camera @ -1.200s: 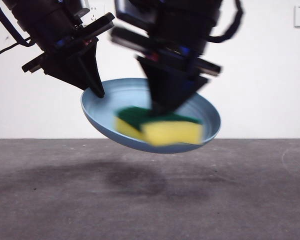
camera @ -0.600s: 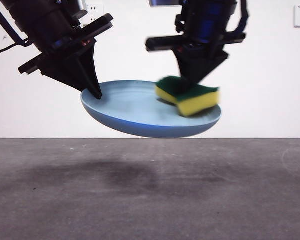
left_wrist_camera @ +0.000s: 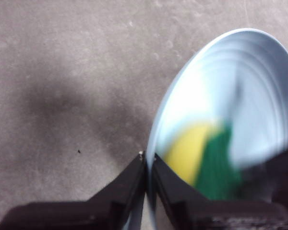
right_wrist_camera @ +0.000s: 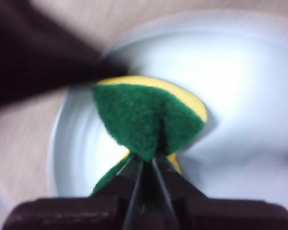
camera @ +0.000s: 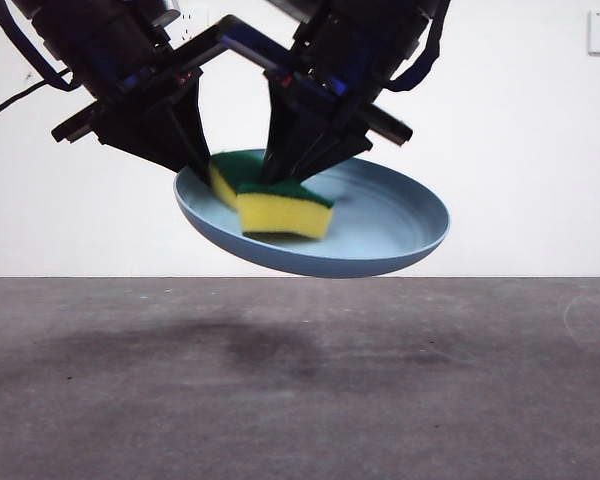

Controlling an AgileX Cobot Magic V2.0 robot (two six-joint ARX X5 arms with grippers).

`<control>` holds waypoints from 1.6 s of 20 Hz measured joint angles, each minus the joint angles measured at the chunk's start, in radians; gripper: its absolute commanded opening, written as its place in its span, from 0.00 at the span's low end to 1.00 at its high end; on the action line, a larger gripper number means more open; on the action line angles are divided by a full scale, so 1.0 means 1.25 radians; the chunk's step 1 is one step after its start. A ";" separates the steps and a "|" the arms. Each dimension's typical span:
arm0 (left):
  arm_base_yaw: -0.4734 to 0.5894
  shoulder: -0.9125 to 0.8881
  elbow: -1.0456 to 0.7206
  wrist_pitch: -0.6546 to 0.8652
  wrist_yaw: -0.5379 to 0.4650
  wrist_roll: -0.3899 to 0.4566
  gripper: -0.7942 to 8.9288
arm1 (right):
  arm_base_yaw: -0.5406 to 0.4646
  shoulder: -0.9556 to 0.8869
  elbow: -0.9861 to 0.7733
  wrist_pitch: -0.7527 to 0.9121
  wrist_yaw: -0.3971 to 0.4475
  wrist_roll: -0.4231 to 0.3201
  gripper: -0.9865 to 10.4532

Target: Pick up the plate,pick up the cloth,clean the plate with the cloth

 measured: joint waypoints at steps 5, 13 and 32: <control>0.000 0.000 0.000 0.004 -0.003 0.000 0.07 | 0.025 0.000 0.001 -0.194 0.145 -0.022 0.08; 0.000 0.000 0.000 -0.032 0.008 -0.015 0.07 | -0.003 -0.021 0.001 -0.144 0.492 -0.057 0.08; 0.023 0.001 0.000 -0.025 -0.148 0.076 0.07 | -0.017 -0.038 0.000 -0.090 0.103 -0.045 0.08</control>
